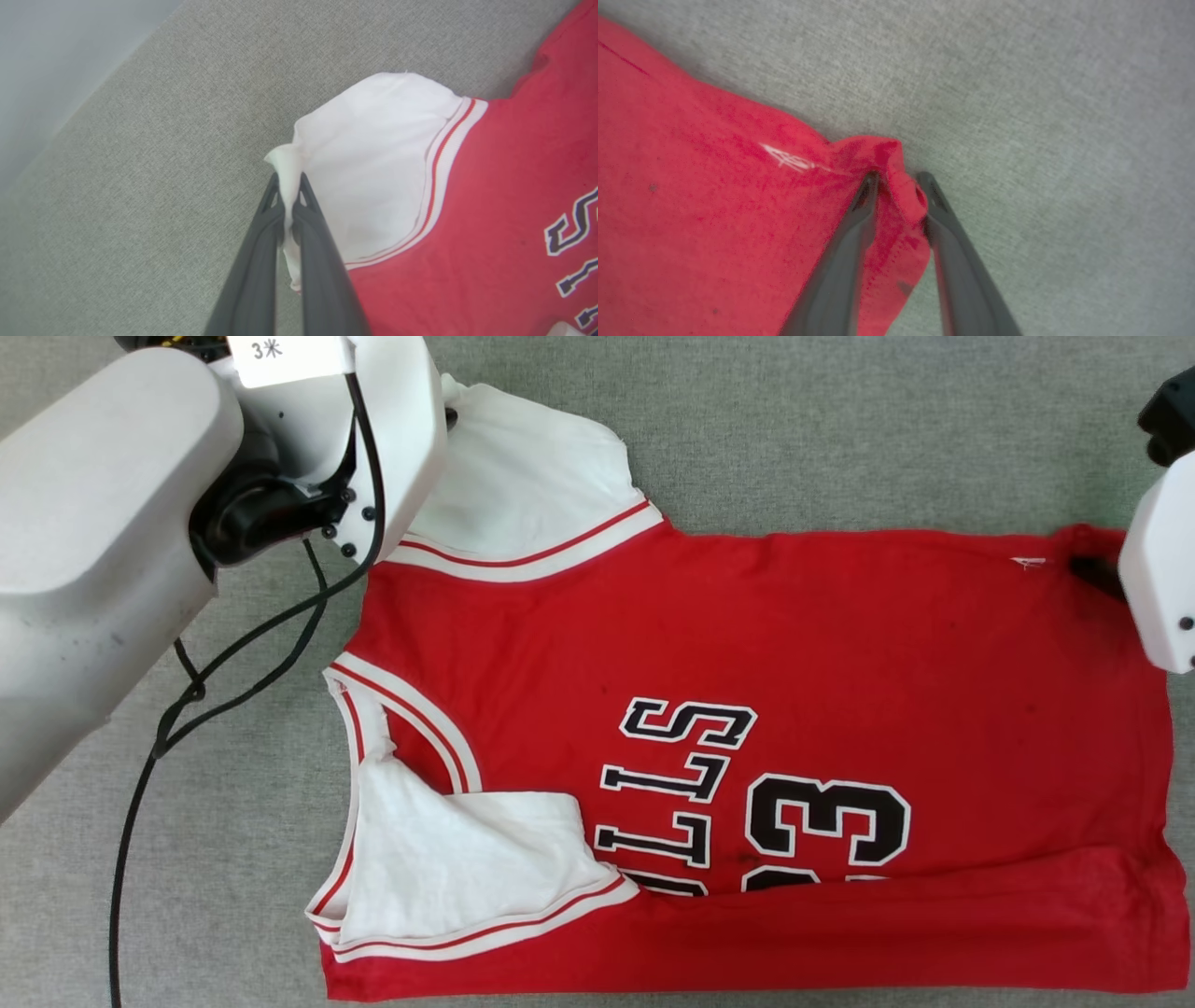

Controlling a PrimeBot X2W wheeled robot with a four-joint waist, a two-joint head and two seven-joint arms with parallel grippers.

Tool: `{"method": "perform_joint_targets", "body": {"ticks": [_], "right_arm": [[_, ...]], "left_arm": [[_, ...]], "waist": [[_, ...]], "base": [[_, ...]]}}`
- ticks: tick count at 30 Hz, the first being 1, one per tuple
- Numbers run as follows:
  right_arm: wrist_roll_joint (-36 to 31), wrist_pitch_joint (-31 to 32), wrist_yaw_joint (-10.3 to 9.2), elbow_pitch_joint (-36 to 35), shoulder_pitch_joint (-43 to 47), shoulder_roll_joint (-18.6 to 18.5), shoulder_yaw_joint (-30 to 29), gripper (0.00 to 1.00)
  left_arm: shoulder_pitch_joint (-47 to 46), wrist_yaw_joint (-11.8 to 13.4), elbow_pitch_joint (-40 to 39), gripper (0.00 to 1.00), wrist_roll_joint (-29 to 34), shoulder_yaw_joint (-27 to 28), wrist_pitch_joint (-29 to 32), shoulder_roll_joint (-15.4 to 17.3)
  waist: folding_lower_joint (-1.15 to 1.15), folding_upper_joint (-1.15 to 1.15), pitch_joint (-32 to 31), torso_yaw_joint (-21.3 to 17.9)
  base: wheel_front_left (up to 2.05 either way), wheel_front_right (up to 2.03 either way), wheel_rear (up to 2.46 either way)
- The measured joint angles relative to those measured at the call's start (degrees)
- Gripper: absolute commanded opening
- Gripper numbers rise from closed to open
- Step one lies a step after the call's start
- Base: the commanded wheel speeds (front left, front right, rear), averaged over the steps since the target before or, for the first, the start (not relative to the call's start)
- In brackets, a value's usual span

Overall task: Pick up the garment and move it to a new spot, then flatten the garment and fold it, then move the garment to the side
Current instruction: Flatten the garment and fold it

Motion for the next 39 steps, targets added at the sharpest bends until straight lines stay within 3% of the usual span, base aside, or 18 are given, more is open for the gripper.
{"method": "perform_joint_targets", "body": {"ticks": [9,17,27,35,39], "right_arm": [[1.7,-11.5,0.11,2.9,0.7,0.4,1.3,0.0],[4.5,-20.8,0.11,2.0,8.9,-2.0,2.4,0.0],[5.2,-26.8,0.11,-0.9,19.4,-4.2,3.8,0.0],[6.2,-29.9,0.11,-3.5,29.2,-4.7,2.5,0.0],[6.5,-30.7,0.11,-3.9,34.2,-4.4,1.9,0.0]], "left_arm": [[1.9,0.0,-0.1,0.0,-0.9,-2.7,-4.8,1.4],[10.2,0.0,-4.5,0.0,-2.6,-4.4,-7.7,6.5],[22.7,2.4,-12.9,0.0,-2.9,-5.2,-10.2,12.1],[34.8,5.4,-17.7,0.0,-3.2,-5.6,-11.3,14.3],[40.4,5.4,-16.9,0.0,-3.4,-5.8,-12.8,13.9]], "waist": [[0.0,0.0,-4.9,-0.6],[0.0,0.0,-12.2,-0.2],[-0.01,0.0,-20.1,0.2],[-0.01,0.0,-24.1,0.6],[-0.01,0.0,-24.5,0.5]], "base": [[0.0,0.0,0.0],[0.0,0.0,0.0],[0.0,0.0,0.0],[0.0,0.0,0.0],[0.0,0.0,0.0]]}}
